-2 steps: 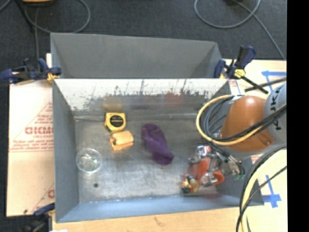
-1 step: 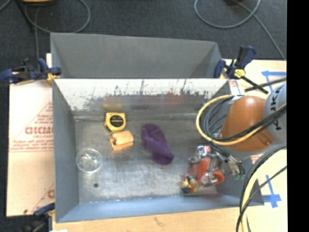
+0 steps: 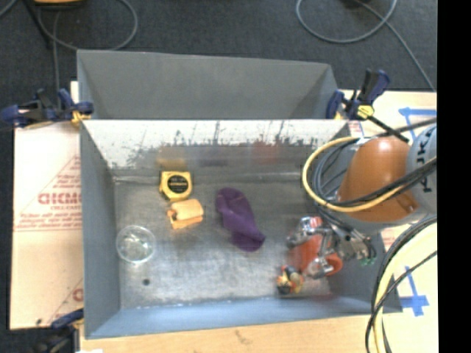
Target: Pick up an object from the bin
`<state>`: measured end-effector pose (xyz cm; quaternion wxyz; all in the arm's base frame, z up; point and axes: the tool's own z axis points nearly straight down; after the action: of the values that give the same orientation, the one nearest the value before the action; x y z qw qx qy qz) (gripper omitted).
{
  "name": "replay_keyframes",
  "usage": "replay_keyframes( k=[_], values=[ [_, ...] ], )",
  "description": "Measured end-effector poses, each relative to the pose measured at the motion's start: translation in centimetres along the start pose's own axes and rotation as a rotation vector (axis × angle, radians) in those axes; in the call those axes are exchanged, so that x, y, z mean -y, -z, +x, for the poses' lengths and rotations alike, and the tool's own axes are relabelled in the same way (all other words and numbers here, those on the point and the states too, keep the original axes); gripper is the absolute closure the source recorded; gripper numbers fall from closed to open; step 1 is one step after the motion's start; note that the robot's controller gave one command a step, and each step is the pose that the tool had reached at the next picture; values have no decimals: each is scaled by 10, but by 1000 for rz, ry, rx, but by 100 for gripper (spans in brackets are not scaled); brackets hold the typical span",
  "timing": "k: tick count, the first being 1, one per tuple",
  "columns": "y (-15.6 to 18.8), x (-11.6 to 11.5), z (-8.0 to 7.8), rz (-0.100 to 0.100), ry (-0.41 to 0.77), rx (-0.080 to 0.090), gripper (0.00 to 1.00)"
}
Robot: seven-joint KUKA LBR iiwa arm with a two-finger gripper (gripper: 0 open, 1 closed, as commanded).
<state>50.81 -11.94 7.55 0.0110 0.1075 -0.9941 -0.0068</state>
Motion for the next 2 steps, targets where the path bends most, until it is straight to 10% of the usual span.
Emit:
replay_keyframes(
  k=[2],
  values=[
    [4, 8, 13, -8, -74, 34, 100]
  ],
)
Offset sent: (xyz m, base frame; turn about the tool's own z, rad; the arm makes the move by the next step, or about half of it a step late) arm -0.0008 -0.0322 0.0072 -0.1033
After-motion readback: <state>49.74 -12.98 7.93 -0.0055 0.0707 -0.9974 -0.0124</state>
